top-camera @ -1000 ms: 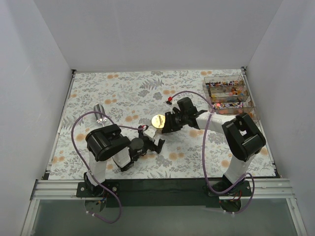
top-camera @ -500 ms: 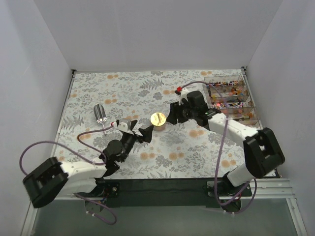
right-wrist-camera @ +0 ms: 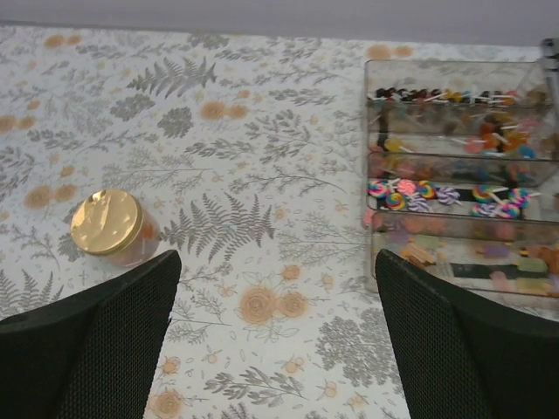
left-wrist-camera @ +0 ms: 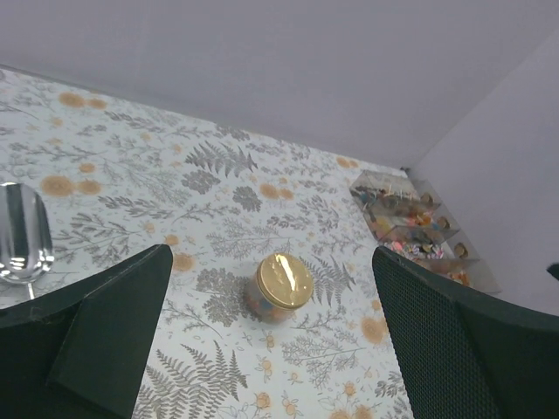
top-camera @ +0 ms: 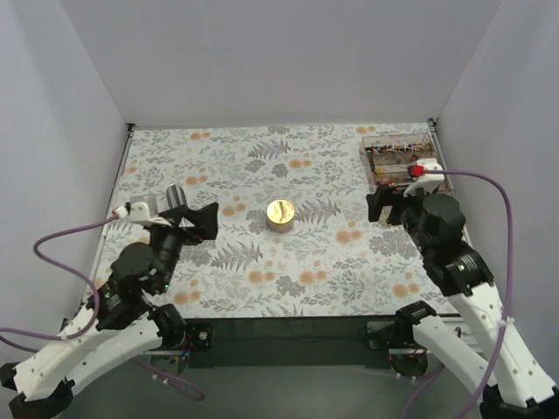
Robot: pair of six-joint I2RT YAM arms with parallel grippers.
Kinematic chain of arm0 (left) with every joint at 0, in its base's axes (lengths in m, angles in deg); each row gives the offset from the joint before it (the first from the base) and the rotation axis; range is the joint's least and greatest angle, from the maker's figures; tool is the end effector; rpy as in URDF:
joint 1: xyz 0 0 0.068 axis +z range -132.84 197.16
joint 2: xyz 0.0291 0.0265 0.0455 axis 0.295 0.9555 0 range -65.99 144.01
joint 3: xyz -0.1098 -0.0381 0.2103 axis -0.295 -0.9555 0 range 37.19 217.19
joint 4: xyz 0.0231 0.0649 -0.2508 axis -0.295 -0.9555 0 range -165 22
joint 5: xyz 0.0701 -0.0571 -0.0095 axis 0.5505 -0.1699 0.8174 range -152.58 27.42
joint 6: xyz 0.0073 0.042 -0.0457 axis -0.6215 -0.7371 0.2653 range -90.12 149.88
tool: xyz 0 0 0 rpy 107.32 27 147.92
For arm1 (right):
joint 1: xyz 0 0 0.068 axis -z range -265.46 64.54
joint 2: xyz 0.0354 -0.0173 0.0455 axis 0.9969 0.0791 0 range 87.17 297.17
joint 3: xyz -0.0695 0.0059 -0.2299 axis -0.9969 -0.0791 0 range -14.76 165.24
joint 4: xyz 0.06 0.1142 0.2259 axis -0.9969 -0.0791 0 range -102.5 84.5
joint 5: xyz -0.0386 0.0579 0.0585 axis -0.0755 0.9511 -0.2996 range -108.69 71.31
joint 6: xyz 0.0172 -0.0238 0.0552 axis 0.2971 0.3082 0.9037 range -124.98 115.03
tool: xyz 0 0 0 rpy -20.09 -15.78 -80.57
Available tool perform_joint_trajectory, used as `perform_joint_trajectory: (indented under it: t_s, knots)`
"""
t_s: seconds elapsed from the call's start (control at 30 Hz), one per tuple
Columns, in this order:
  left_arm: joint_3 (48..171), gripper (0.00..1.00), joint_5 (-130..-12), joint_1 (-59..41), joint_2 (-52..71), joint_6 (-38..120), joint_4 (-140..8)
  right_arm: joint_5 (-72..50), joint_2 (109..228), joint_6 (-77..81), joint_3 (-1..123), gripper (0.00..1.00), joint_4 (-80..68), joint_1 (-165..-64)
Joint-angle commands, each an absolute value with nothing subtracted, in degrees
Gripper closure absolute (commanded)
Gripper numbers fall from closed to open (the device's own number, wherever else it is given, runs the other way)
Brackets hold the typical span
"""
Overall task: Pack the candies
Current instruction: Reset both arms
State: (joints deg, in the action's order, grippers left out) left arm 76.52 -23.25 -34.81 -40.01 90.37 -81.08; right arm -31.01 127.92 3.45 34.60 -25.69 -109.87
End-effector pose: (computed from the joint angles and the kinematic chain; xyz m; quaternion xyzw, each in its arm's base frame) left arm 0.1144 -0.0971 0.3296 -0.2873 0.6447 -0.4229 0.5684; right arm 0.1823 0.0716 0.3354 -0.0399 0.7723 0.0979 0.6264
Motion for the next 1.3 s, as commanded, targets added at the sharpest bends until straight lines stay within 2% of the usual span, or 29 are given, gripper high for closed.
perform_joint_trajectory:
  t_s: [0.0, 0.17, 0.37, 0.77, 1.27]
  knots:
    - [81.4, 0.02, -16.9, -34.8, -46.1, 92.9, -99.5, -41.0, 116.8, 0.8, 29.6, 0.02, -29.8, -109.9]
    - [81.8, 0.02, -14.2, -35.0, -52.2, 93.9, -101.7, -46.8, 99.4, 1.1, 21.1, 0.02, -27.4, -110.0]
    - [77.2, 0.02, -12.0, -34.9, -57.2, 95.4, -99.8, -51.6, 85.7, 1.3, 12.9, 0.02, -25.1, -110.0]
    - [71.3, 0.02, -10.6, -34.9, -62.4, 96.9, -98.3, -52.2, 80.2, -1.6, 11.1, 0.02, -24.6, -110.0]
    - [68.7, 0.02, -9.4, -34.9, -58.3, 92.5, -93.1, -50.5, 82.4, -2.6, 11.9, 0.02, -25.2, -110.0]
